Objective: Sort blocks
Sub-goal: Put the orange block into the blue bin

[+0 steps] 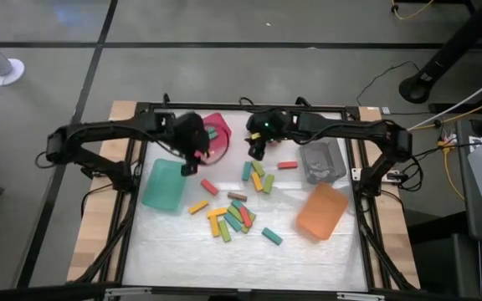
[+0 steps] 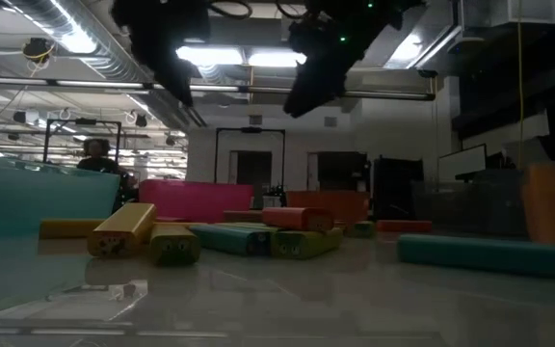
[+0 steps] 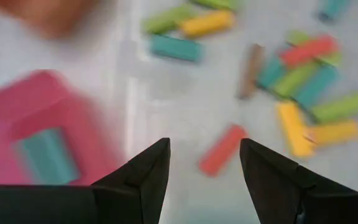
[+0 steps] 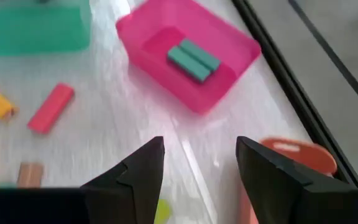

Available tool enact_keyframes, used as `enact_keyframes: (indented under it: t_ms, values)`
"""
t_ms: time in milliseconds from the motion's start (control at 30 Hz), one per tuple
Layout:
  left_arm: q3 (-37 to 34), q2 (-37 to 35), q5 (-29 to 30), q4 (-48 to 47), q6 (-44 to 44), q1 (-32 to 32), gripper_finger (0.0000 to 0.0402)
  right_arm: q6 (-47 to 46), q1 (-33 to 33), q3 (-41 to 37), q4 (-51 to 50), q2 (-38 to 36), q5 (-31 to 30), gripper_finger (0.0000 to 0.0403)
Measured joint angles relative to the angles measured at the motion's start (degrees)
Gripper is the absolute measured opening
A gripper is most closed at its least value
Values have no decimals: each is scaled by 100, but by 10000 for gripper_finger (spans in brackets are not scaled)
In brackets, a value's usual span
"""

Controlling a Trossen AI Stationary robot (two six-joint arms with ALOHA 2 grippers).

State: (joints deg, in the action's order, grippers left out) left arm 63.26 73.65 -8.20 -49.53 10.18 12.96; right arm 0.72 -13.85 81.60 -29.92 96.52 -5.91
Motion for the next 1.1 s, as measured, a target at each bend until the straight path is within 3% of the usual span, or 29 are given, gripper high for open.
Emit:
enact_keyframes:
  t_ms: [267,500,633,1100]
  values:
    - [-1193,37,-162,1040,581,-657,182,130,0,-2,-914,-247,38,202]
    - [-2014,105,18,2443,1399,-830,182,121,0,-2,-922,-283,2,202]
    - [-2324,144,30,3011,1725,-830,182,114,0,-2,-919,-283,22,202]
    - [-3027,184,30,3901,1678,-834,182,110,0,-2,-917,-283,103,202]
